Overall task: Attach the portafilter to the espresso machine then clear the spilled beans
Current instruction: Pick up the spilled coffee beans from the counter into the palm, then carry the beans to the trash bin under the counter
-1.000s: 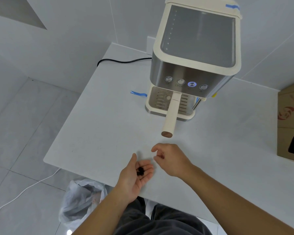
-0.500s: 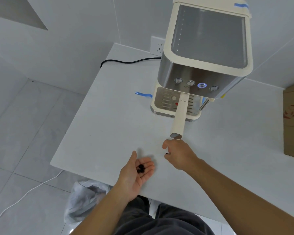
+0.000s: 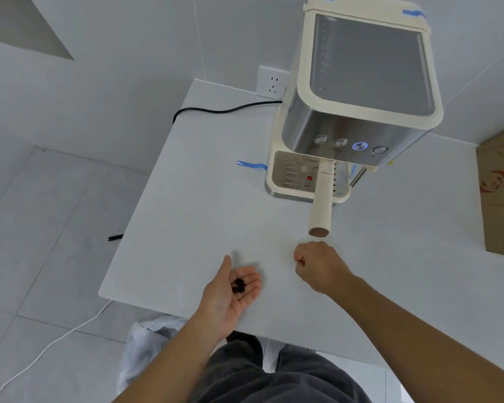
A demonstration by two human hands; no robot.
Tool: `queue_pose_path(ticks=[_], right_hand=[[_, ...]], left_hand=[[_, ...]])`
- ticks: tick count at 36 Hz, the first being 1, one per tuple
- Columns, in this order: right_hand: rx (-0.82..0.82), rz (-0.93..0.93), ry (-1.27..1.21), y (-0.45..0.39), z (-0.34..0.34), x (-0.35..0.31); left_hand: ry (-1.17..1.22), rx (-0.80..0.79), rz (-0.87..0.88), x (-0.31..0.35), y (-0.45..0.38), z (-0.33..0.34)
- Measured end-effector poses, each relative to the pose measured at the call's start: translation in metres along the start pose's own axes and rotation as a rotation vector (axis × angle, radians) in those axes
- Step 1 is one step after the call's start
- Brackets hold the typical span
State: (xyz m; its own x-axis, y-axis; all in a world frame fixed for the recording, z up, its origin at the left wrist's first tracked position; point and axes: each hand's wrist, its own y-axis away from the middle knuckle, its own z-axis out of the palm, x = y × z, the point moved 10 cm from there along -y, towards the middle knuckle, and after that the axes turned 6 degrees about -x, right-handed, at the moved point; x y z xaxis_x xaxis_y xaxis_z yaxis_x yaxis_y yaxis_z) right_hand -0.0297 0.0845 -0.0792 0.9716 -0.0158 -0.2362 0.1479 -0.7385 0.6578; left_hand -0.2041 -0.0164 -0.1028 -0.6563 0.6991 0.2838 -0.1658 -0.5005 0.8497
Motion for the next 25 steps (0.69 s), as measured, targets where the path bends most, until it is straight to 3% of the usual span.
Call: queue_pose_path(ticks=[15,25], right_hand=[[0.116,0.032,-0.138,0.025,-0.001,0.006],[0.099,0.002,-0.509,0.045,0.005,0.014]], left_hand=[[-0.076,-0.010,0.005,-0.001,0.008,-0.016],[-0.042,0.043,0.063,-0.014,0.020,-0.029]])
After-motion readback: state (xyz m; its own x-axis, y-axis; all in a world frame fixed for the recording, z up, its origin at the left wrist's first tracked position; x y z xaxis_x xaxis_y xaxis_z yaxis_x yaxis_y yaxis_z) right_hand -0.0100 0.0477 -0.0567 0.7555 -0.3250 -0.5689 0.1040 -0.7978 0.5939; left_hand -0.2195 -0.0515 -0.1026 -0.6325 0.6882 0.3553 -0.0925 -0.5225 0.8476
